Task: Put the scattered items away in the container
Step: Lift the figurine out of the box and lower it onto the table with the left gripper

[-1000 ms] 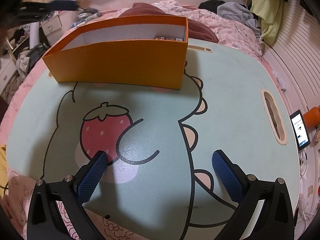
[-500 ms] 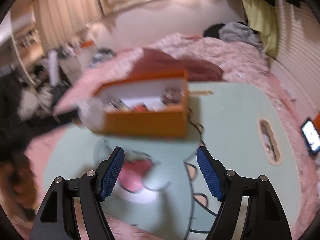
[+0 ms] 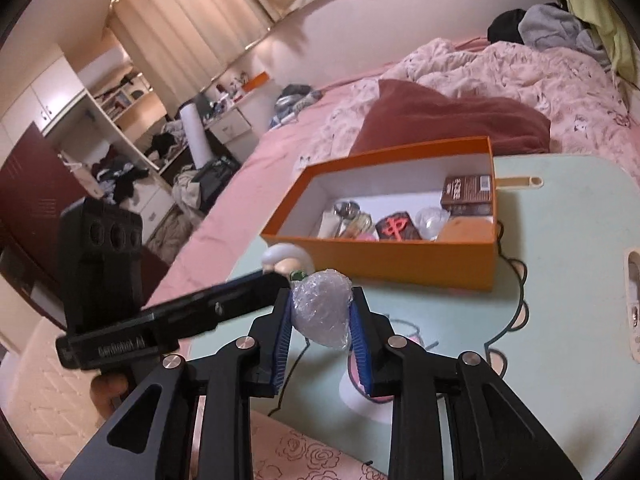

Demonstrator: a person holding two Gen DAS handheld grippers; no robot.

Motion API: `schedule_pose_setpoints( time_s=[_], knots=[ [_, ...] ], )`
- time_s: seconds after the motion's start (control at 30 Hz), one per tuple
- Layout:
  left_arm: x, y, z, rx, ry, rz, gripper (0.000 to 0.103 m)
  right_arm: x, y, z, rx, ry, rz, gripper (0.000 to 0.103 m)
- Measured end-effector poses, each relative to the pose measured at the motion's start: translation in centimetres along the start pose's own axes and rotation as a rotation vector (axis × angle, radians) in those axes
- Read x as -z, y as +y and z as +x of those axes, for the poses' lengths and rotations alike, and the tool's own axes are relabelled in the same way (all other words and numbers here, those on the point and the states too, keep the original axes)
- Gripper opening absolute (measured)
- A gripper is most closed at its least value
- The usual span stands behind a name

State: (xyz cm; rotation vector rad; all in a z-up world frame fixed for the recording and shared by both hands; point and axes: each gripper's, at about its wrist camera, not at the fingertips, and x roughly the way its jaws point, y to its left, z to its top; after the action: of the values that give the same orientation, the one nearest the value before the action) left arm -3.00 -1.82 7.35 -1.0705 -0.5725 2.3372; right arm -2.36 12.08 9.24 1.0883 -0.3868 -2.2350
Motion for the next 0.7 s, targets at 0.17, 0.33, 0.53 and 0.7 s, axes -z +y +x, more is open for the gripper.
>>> schedule_pose_setpoints(
  time_s=[0.17,0.33,0.53,0.7],
  knots=[
    [-0.2,0.7,-1.0,-0.036,-0.01,-0.002,0.034,1.1,-0.5,-0.3,0.065,-0.012,0.001,0.026],
    [0.7,0.9,0.2,-0.121,0.029,0.022,0.034,1.8,-1.0,0.3,0.127,0.021,-0.018,0.026],
    [2.3,1.2,2.2,-0.202,0.066,0.047,0.034,3.5,-3.2,3.8,0.222,0.131,-0.002,0.026],
    [2.4,1.7,1.8,-0.201,0.043,0.016,0.043,3.4,-3.2,2.9,0.215,0.083,-0.015,0.048]
  ],
)
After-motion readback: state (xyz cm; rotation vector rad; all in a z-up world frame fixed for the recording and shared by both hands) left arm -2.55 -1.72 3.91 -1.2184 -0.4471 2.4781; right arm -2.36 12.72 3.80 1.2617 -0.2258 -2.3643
